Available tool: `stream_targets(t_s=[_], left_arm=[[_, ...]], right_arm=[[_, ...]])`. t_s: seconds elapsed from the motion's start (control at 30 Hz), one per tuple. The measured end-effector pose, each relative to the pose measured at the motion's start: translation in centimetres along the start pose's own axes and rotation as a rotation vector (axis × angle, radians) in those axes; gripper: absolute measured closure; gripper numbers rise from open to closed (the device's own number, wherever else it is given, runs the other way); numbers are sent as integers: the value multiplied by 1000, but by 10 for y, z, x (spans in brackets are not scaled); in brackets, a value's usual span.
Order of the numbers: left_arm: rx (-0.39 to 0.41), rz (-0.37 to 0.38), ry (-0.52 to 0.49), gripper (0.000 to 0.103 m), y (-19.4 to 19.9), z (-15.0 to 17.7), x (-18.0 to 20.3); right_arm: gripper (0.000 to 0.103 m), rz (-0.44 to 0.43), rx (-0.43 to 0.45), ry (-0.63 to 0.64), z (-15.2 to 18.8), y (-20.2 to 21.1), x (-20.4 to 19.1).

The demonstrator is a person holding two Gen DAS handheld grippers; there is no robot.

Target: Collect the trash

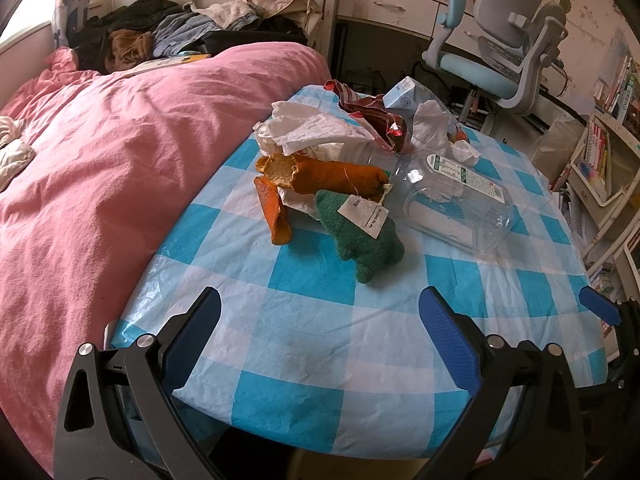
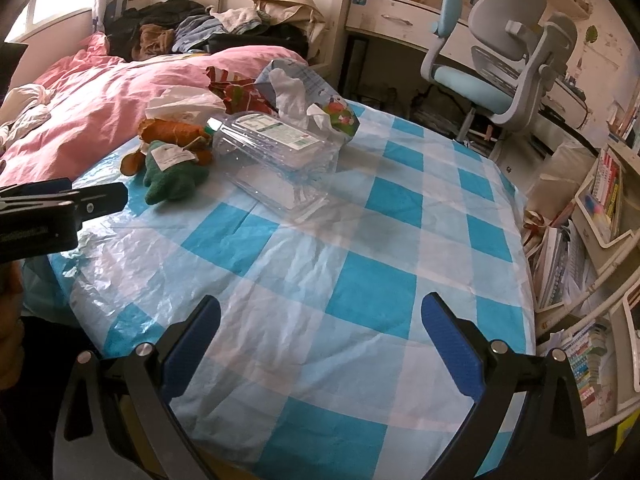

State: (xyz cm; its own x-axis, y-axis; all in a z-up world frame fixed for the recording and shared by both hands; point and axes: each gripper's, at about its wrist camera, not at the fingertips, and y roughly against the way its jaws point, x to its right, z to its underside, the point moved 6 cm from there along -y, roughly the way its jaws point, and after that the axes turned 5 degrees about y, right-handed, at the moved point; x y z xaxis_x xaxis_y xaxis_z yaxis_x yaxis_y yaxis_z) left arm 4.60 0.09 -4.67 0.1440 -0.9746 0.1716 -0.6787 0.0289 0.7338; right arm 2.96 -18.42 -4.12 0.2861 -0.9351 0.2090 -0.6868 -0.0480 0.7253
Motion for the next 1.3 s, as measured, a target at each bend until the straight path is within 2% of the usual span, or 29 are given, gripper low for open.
stream_targets(t_s=[0.97, 1.3], left_arm=[[-1, -2, -1, 7, 0, 0, 2], [-13, -42, 15, 7, -11, -4, -11]], right_arm=[[6, -18, -3, 17, -3, 1, -3], [6, -70, 11, 109, -20, -14, -2]])
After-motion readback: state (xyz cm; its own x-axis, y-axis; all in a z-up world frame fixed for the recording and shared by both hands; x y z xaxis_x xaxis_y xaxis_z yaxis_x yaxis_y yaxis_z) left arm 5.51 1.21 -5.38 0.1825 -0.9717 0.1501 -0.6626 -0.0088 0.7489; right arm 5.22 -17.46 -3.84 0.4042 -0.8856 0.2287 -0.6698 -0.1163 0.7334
